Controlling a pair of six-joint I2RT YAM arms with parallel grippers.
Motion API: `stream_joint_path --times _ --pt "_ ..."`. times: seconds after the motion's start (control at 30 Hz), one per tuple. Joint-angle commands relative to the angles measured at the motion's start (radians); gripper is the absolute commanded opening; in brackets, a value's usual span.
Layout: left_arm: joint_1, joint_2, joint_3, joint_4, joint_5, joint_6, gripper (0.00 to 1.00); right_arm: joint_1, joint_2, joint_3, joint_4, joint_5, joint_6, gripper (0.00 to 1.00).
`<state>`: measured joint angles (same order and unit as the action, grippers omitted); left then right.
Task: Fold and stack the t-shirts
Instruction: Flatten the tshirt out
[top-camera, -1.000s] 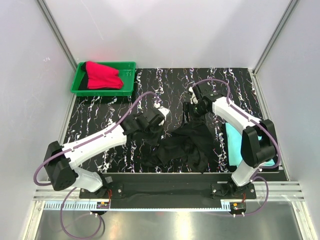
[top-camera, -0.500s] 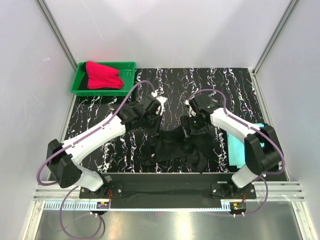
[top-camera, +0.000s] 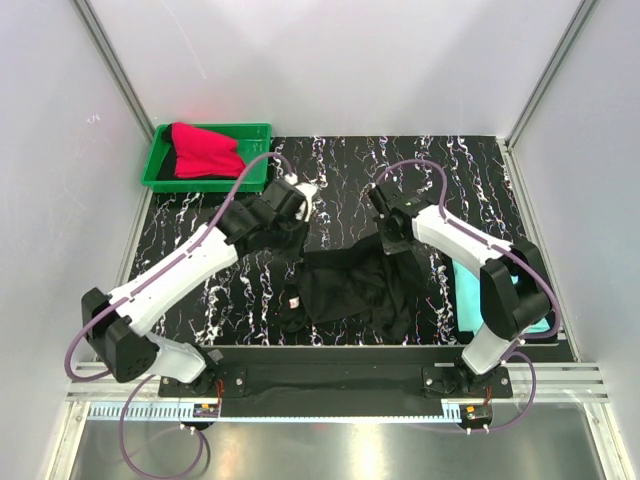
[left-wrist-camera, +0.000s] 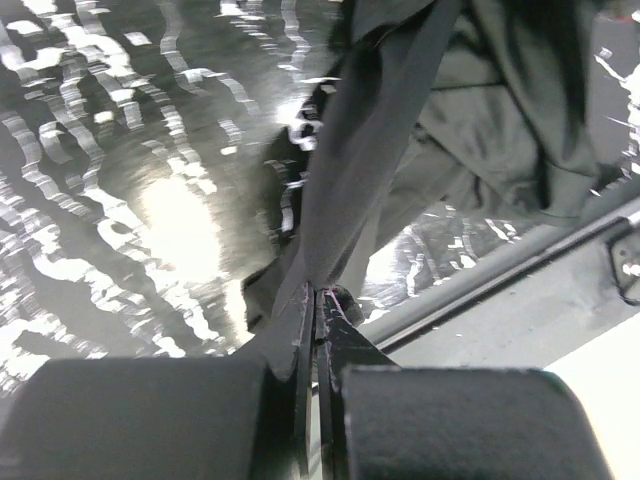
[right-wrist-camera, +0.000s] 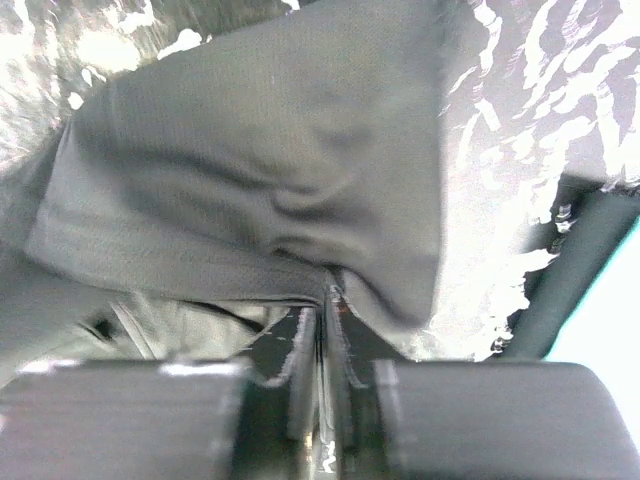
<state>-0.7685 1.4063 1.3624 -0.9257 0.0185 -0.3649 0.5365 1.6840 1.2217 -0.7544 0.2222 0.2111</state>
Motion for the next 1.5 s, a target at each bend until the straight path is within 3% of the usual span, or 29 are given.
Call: stream_joint_path --times 0.0,0.07,0.23,0.4,0.5,0.6,0.97,1.3,1.47 --pt "0.038 -0.085 0.061 -0.056 -0.121 0.023 0.00 0.002 -0.086 0.090 -0.037 0.085 -0.007 0.09" --pt "0.080 -0.107 0.101 -0.085 -0.162 0.026 0.00 -0.001 -0.125 0.117 -0.075 0.098 -0.009 0.00" --pt "0.164 -0.167 0.211 -0.122 -0.250 0.037 0.00 0.002 -0.281 0.199 -0.118 0.144 0.010 0.00" --pt "0.172 -0.214 0.363 -0.133 -0.250 0.064 0.00 0.000 -0.438 0.278 -0.117 0.167 0.008 0.00" --pt "0.172 -0.273 0.402 -0.125 -0.249 0.061 0.00 -0.001 -0.555 0.227 -0.030 0.242 -0.013 0.00" --pt "0.172 -0.354 0.389 -0.111 -0.303 0.050 0.00 -0.020 -0.639 0.161 0.033 0.205 -0.016 0.00" --pt "0.172 -0.573 0.366 -0.079 -0.413 -0.061 0.00 -0.021 -0.819 0.200 0.058 0.250 0.005 0.00" --pt "0.172 -0.688 0.416 -0.087 -0.256 -0.060 0.00 -0.021 -1.027 0.271 0.040 0.149 0.053 0.00" --pt "0.172 -0.644 0.399 -0.081 -0.267 -0.007 0.00 -0.020 -0.983 0.265 0.044 0.161 0.073 0.00"
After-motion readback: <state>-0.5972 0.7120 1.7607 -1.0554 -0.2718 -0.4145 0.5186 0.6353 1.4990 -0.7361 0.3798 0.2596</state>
